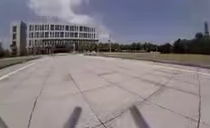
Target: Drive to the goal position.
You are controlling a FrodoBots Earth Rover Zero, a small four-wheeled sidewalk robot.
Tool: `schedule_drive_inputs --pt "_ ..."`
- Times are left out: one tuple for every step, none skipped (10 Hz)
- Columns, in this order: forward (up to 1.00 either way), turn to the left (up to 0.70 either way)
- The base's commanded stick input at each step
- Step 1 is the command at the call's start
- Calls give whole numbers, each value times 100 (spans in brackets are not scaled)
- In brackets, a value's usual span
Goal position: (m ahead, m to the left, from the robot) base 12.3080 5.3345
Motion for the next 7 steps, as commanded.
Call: schedule_drive_inputs --pt "70 3" --pt "70 3" --pt "70 3" --pt "70 3" --pt "70 3" --pt "70 3" --pt "70 3"
